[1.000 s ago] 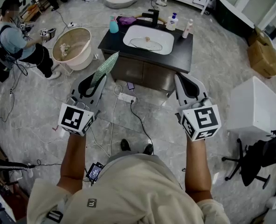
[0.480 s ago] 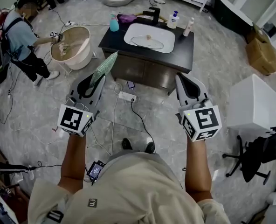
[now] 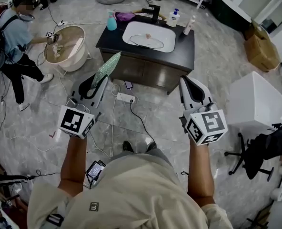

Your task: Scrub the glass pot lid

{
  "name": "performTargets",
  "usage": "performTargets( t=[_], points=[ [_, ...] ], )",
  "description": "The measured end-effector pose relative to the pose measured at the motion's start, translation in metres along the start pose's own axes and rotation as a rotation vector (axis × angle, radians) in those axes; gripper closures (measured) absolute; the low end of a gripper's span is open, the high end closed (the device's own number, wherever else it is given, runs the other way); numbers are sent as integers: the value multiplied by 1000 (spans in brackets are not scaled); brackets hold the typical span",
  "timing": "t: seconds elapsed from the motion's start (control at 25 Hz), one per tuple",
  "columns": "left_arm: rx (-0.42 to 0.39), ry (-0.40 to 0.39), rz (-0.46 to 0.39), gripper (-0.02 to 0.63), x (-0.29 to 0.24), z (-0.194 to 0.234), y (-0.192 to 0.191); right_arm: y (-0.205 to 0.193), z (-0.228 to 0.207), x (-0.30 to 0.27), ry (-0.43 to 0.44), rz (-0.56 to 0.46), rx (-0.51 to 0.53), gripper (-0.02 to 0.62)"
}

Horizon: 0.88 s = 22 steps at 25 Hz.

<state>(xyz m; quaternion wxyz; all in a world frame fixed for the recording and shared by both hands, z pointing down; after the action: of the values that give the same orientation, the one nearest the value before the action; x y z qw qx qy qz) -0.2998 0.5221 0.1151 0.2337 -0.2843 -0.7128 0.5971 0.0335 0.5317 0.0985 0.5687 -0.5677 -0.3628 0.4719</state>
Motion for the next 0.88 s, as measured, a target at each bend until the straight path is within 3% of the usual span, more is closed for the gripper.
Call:
performTargets(
  t=[0.36, 0.88],
  points=[
    [46, -7, 27, 518, -23, 20, -22, -13, -14, -34, -5, 57, -2, 569],
    [16, 118, 123, 518, -93, 66, -22, -19, -70, -168, 134, 36, -62, 569]
  ],
)
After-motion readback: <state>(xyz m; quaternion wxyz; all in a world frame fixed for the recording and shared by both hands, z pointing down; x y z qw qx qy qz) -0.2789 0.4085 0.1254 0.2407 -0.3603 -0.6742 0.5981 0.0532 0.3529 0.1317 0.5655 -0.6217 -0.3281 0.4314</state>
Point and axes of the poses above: the fingertips, and each gripper's own axes: x backward along the fingers, z to its left, y out of its top, the point moved 9 cm from there along x, backward along the fingers, and after that the axes turned 11 degrees about -y, right-handed, at the moved point
